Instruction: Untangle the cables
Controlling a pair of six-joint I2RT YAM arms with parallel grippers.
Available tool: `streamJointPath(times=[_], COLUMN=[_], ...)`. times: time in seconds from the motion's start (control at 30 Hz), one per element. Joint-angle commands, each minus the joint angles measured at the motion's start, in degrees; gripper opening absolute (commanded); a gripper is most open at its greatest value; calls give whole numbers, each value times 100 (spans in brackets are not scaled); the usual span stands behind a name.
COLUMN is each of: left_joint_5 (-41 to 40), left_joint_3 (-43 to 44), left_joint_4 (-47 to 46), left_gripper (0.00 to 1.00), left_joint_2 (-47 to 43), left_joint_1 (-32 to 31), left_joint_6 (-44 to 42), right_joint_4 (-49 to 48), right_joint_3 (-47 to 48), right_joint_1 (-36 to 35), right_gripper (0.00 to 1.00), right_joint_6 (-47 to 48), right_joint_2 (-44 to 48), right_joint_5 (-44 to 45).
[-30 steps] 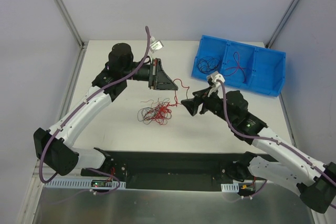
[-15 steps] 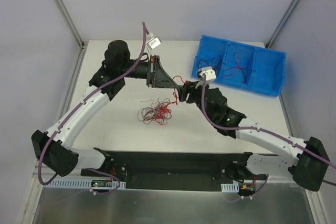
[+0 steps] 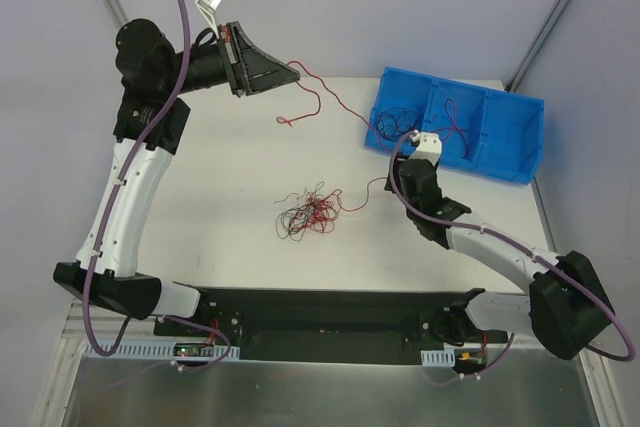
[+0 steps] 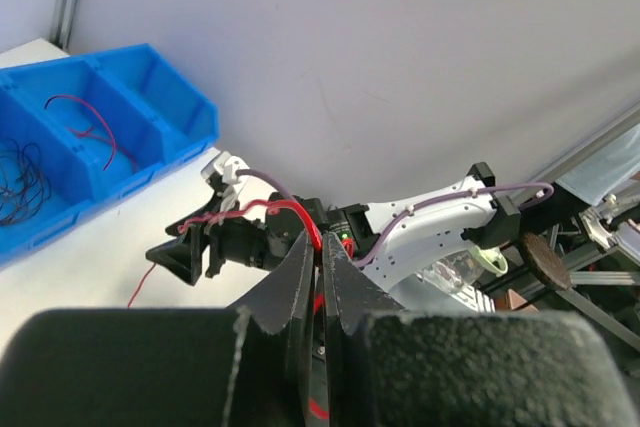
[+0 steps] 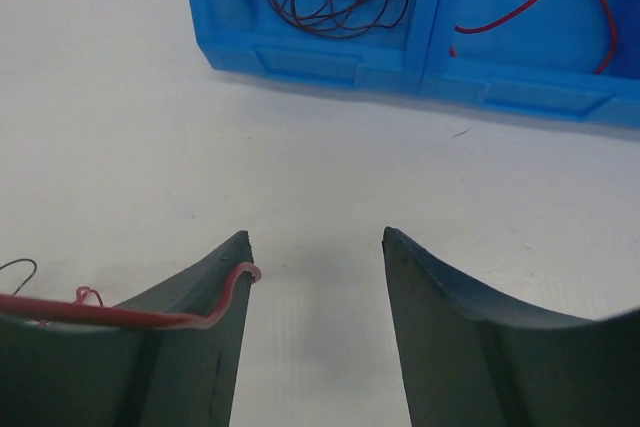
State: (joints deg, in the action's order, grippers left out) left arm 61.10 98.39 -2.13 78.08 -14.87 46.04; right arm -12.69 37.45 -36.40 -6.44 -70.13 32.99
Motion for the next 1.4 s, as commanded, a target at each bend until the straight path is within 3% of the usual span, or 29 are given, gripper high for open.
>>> streamJointPath(times=[0.0,0.13,0.3,0.43,0.53,0.77,0.87,1.07,1.13,1.2,1.27,1.37], left_joint_5=[139,279,376,446,482,604,710,746,588,334,-52,-737], left_joint_3=[470,462,296,14,-205,-1013,-1514,-2498,-2972,-3403,-3764,-3906], left_joint_4=[-384,-516,-630,-692,-710,-710,-701,-490,-411,-184,-51,404], left_gripper=[0,0,0,0,0,0,0,0,17,41,55,64], left_joint_2=[303,427,357,181,-12,-530,-733,-1172,-1260,-1243,-1147,-901], left_joint_1=[11,2,-24,-24,-16,37,37,55,46,46,-15,-243], left_joint_6=[422,573,634,652,617,467,397,-24,-156,-402,-578,-955], right_joint_4=[512,452,-48,-295,-497,-708,-735,-569,-358,-156,46,179], right_joint_3=[403,509,666,991,1141,1528,1800,2581,2976,3381,3785,4164], right_joint_1=[151,344,362,397,397,476,529,617,626,634,626,634], right_gripper=[54,54,49,43,28,5,0,0,0,0,0,0], right_joint_6=[537,951,1100,1232,1215,1268,1259,1136,1022,838,662,127], right_joint_2=[429,789,712,343,184,201,184,148,184,210,210,245], right_joint_5=[-267,-1696,-2165,-2218,-1999,-1902,-2016,-2121,-2270,-2542,-2867,-3149])
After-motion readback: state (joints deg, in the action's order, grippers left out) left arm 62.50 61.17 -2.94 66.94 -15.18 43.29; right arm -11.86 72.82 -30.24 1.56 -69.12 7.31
